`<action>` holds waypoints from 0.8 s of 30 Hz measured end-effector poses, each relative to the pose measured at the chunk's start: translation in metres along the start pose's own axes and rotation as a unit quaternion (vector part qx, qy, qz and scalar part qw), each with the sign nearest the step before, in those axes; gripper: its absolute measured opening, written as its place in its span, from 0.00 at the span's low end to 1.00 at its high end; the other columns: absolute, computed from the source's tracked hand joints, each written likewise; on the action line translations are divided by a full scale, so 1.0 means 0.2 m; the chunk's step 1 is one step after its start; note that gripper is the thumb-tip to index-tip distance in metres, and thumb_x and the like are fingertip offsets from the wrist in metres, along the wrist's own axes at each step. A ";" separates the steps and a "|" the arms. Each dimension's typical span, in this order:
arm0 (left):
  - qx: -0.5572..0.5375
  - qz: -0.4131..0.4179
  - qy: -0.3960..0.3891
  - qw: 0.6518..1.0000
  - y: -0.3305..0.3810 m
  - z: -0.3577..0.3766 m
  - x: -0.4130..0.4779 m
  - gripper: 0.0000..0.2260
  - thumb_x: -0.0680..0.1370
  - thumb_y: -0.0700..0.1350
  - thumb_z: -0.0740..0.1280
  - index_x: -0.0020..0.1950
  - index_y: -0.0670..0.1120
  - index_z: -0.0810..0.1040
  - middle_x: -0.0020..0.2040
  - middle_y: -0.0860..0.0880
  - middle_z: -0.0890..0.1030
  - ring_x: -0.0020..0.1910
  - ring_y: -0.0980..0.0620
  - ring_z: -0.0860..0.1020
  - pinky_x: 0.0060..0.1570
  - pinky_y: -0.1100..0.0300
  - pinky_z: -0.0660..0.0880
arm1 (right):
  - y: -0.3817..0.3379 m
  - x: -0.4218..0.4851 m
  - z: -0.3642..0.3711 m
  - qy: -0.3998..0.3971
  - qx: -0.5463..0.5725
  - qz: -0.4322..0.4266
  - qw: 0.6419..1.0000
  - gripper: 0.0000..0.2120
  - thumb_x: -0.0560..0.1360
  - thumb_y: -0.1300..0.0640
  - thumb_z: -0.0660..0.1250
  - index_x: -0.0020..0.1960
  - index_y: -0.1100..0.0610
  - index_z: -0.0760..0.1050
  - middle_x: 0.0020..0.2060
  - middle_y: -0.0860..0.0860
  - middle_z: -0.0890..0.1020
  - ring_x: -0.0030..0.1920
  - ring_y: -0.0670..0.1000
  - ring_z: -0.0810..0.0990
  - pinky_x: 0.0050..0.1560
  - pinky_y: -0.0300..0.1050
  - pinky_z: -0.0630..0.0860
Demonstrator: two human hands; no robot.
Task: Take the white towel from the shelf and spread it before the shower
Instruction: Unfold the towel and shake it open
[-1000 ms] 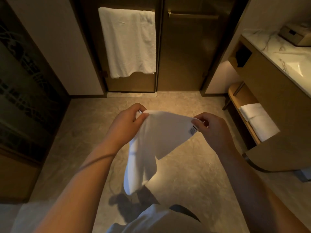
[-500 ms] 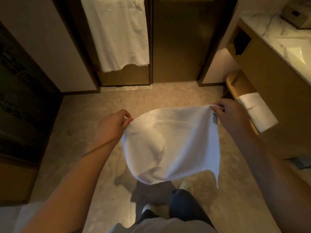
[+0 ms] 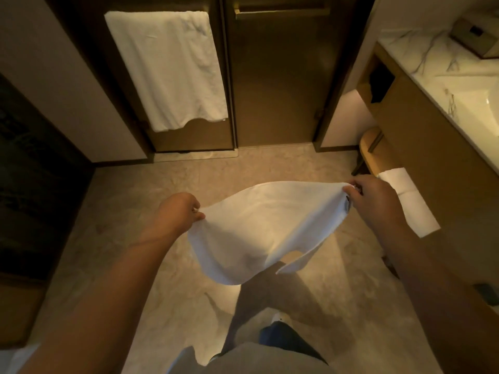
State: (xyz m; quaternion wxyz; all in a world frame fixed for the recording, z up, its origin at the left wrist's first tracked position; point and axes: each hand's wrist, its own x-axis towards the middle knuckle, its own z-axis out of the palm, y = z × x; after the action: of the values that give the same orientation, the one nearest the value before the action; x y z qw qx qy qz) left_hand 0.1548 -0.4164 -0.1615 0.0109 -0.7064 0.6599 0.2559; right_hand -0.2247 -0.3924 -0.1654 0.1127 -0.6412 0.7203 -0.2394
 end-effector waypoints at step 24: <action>0.012 0.058 0.145 0.988 0.62 0.07 0.76 0.06 0.78 0.51 0.63 0.49 0.54 0.79 0.44 0.52 0.82 0.40 0.53 0.76 0.31 0.60 0.71 | 0.46 0.77 0.04 -0.050 0.030 0.017 0.998 0.07 0.77 0.54 0.66 0.54 0.51 0.80 0.48 0.51 0.83 0.42 0.47 0.75 0.40 0.41 0.70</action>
State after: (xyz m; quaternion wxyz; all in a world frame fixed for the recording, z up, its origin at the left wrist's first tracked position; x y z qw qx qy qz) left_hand 0.0337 -0.5677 -0.1916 -0.0913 -0.6966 0.6971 0.1432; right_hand -0.3246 -0.5393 -0.1946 0.1722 -0.6362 0.7171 -0.2266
